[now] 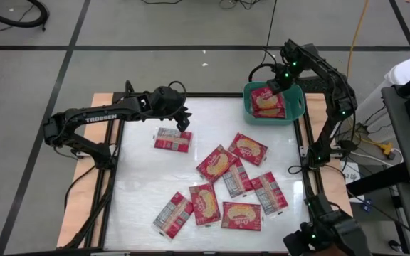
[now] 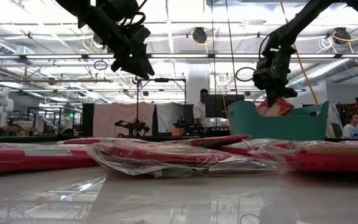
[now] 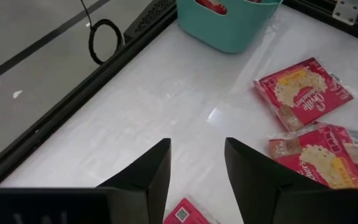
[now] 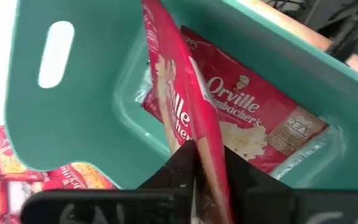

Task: Sort popcorn bags into baskets
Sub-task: Put the red popcorn bag into the green bin

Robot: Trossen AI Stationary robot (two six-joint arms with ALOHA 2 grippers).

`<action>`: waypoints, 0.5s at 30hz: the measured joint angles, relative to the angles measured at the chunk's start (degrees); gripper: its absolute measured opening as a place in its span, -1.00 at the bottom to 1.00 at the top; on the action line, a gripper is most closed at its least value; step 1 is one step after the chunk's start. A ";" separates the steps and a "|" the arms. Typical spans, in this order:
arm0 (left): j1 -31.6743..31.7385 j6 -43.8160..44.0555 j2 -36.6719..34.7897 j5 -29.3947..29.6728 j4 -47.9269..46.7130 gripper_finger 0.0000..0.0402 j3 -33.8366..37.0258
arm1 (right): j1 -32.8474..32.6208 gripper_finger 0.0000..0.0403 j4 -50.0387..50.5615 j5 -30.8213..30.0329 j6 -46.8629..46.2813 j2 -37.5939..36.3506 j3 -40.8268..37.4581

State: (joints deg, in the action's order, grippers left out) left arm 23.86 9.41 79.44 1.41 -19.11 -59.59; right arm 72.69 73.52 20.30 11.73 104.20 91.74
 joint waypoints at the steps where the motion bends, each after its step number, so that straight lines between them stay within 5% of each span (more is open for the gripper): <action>1: -0.11 0.10 0.00 -0.02 0.00 -0.24 0.00 | 0.00 -0.76 -0.04 -1.34 -0.36 0.00 0.00; 15: -0.37 0.97 0.00 -0.07 -1.34 -0.24 0.00 | -0.07 -0.10 -0.76 -14.57 -4.36 0.00 0.00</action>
State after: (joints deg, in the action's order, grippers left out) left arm 23.49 10.38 79.44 1.34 -20.46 -59.59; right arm 72.62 72.75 5.74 7.37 104.20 91.74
